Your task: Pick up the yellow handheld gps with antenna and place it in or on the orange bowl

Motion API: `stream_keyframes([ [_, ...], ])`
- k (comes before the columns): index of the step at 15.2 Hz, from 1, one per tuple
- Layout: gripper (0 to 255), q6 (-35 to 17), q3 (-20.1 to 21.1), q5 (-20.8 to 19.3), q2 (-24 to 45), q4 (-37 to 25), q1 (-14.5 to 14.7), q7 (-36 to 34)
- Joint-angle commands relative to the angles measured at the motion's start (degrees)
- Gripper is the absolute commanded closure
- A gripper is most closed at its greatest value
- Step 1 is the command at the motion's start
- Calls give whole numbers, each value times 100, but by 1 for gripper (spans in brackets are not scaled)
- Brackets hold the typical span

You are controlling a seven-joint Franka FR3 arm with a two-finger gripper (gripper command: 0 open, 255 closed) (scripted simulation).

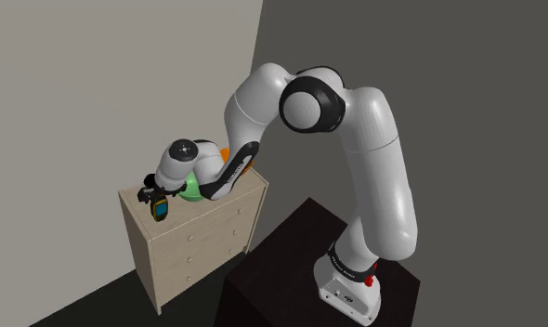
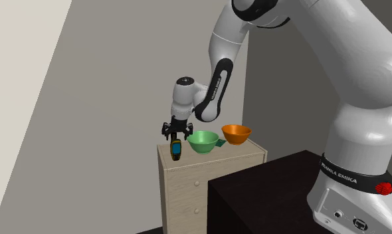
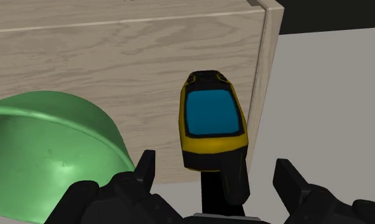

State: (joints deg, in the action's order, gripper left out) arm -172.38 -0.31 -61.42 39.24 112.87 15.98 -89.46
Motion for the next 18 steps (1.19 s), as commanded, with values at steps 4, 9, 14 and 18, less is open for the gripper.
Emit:
stream_keyframes([
  [4, 0, -6, -8, -5, 23, -21, 7, -8],
  [9, 255, -7, -9, -7, 24, -21, 8, -10],
  [14, 255, -7, -9, -6, 27, -25, 6, -8],
  [18, 255, 129, 183, 165, -199, 107, -147, 222],
])
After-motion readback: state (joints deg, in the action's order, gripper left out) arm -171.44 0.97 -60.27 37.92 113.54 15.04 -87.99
